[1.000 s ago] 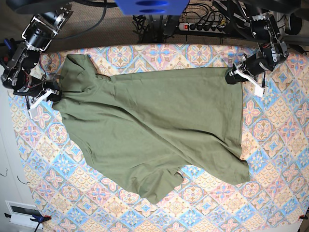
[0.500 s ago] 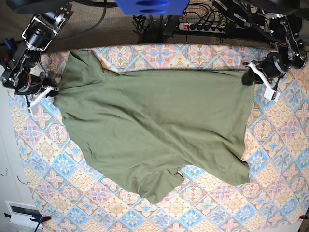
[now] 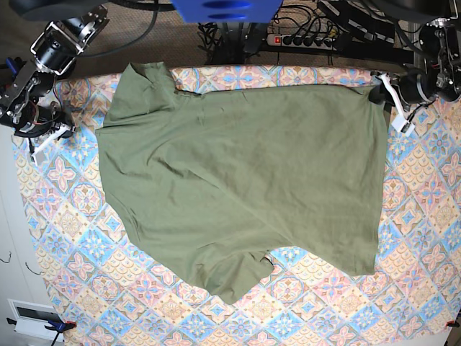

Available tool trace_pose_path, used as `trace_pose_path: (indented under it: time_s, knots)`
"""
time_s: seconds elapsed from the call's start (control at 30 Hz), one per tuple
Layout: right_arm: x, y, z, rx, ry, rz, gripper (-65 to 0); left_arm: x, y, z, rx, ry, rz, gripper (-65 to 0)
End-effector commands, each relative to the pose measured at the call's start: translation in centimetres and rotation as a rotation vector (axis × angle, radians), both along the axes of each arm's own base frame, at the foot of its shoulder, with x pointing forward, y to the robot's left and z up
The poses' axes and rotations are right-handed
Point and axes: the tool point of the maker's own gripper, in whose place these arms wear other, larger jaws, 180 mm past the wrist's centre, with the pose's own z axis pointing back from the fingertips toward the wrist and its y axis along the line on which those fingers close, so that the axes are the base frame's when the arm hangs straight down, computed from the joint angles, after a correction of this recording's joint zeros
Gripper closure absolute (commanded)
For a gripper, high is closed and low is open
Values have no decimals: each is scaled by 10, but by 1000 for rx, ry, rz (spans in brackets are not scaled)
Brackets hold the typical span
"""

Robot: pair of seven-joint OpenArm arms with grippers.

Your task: Layout the t-shirt on the table in an organized manner, then fold the t-shirt properly

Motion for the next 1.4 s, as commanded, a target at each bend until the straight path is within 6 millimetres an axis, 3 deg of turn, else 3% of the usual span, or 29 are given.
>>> trace_pose_path:
  time_s: [0.0, 0.23, 0.33, 0.43, 0.6, 0.7, 0.8, 0.9, 1.17, 1.37]
  knots:
    - [9, -10, 14, -27, -40, 0, -12, 5, 2, 6, 13, -25, -27, 0]
    - [2, -10, 11, -33, -24, 4, -15, -18, 6, -4, 39, 40, -39, -204]
    - [-5, -10, 7, -33, -6, 6, -29, -24, 25, 0, 81, 57, -13, -272]
    - [-18, -9, 0, -28, 22, 7, -86, -27, 46, 8, 129, 76, 18, -315]
    - [-17, 10, 4, 73, -49, 19, -173, -25, 69, 27, 124, 62, 108, -333]
    - [-2, 34, 17, 96, -108, 107, -192, -22, 78, 40, 108, 35, 154, -333]
    - [13, 53, 32, 89, -159, 189, -203, -23, 78, 39, 100, 33, 170, -333]
    - [17, 67, 34, 100, -169, 237, -211, -28, 74, 32, 76, 43, 196, -333]
    - [16, 69, 30, 98, -153, 246, -214, -50, 76, 6, 10, 120, 294, -333]
    - [8, 62, 11, 107, -96, 209, -214, -49, 68, 1, -21, 102, 315, -333]
